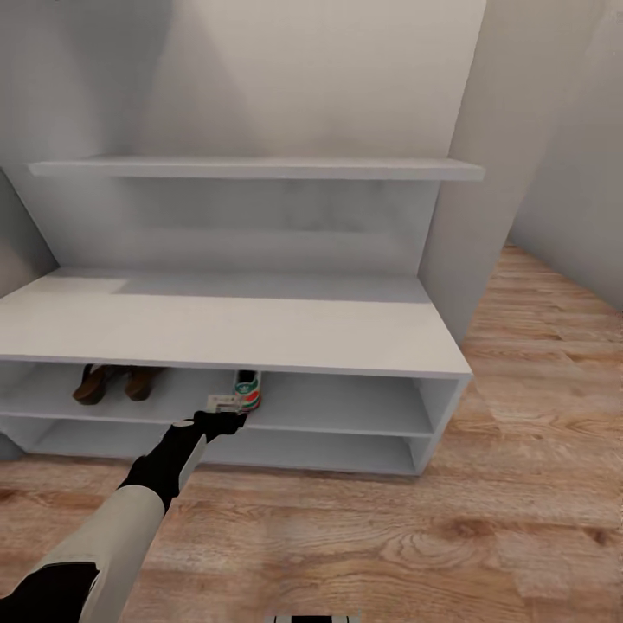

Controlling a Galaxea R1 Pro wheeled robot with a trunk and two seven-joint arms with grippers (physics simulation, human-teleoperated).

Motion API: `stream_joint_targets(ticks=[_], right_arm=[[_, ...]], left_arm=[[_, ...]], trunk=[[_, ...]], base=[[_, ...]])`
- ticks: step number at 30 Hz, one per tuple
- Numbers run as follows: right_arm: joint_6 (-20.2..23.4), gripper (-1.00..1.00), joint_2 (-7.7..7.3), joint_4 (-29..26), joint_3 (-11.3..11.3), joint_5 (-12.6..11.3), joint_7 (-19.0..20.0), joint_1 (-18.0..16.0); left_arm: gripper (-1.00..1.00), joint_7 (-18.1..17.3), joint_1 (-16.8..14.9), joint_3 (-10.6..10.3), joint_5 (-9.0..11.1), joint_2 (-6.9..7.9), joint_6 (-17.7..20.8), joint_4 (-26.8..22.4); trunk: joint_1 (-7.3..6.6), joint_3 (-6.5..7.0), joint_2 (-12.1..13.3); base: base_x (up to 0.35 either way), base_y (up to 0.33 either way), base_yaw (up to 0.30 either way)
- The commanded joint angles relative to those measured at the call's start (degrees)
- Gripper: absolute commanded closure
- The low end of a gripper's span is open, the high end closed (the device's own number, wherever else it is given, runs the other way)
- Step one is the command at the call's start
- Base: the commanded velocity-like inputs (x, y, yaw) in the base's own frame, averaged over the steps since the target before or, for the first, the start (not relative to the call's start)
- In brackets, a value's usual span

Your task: Pick up the two gym shoes and the two sandals from the corridor floor and place them onto the hallstand (shoe rack) in the corridor, making sure they are on the rack and not on the floor. Arrange them so the two gym shoes are next to each other and the two sandals are next to each other.

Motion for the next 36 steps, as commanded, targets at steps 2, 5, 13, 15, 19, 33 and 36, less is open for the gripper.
stream_joint_targets(ticks=[2,5,13,15,19,33,36], right_arm=[[-0.2,1.00,0.02,0.0,-0.2,0.0,0.3,-0.1],[-0.2,1.00,0.02,0.0,-0.2,0.0,0.3,-0.1],[-0.2,1.00,0.02,0.0,-0.2,0.0,0.3,-0.1],[-0.2,1.00,0.02,0.0,-0.1,0.0,0.3,-0.1],[-0.2,1.00,0.02,0.0,-0.1,0.0,0.3,-0.1],[-0.4,1.00,0.03,0.3,0.1,0.0,0.4,-0.1],[-0.5,1.00,0.36,0.2,0.2,0.0,0.4,-0.1]], left_arm=[[-1.00,-0.4,0.0,0.3,-0.4,-0.02,0.3,-0.1],[-1.00,-0.4,0.0,0.3,-0.4,-0.02,0.3,-0.1],[-1.00,-0.8,0.1,0.6,-0.2,0.17,0.0,-0.1],[-1.00,-0.9,0.2,0.8,-0.1,0.28,0.0,-0.1],[-1.00,-1.2,3.0,1.0,0.1,1.22,-0.9,-0.1],[-1.00,-17.0,26.4,3.5,3.1,7.42,-28.0,0.7],[-1.00,-26.8,30.1,4.6,4.9,9.67,-30.6,1.1]], trunk=[[-0.05,-0.04,0.0],[-0.05,-0.04,0.0],[-0.05,-0.04,0.0],[-0.05,-0.04,0.0],[-0.05,-0.04,0.0],[-0.05,-0.04,0.0],[-0.05,-0.04,0.0]], base=[[-0.314,0.102,0.000],[-0.314,0.102,0.000],[-0.314,0.102,0.000],[-0.314,0.102,0.000],[-0.306,0.100,0.000],[-0.051,0.015,0.000],[0.000,0.000,0.000]])
